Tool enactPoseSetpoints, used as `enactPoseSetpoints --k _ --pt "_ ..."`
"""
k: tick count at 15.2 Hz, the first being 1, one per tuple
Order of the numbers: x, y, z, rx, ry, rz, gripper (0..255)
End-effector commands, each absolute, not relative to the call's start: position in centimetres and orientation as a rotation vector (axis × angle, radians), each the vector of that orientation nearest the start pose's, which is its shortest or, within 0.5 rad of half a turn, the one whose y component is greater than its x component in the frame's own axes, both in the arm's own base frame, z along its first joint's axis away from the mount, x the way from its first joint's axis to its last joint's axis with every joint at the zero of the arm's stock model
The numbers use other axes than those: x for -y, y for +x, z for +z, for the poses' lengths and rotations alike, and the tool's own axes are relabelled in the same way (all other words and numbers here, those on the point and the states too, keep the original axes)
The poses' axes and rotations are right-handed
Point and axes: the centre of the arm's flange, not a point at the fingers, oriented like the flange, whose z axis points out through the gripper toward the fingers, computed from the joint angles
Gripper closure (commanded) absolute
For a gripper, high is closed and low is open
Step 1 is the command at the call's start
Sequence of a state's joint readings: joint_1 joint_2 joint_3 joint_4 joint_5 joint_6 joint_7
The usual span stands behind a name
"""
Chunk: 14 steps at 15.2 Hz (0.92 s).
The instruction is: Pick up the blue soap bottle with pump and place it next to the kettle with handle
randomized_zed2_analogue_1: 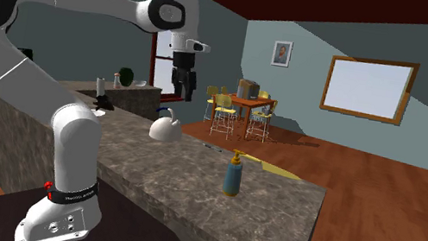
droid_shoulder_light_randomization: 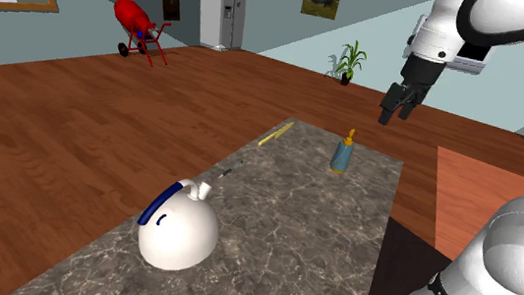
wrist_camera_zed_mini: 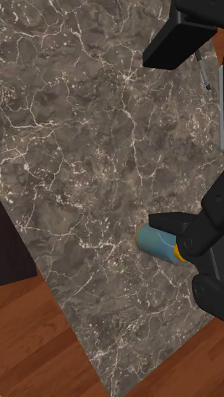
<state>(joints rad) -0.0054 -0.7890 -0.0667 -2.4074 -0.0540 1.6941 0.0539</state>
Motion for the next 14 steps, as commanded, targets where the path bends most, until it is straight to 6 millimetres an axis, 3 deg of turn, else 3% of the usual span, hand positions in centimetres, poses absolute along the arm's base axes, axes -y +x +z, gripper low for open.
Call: enactPoseSetpoints --k 1,14 --pt "3.3 31.6 57.8 -0.163 -3.142 -0.118 0" --pt "13.4 38.0 45.9 -0.199 -3.102 -0.266 0"
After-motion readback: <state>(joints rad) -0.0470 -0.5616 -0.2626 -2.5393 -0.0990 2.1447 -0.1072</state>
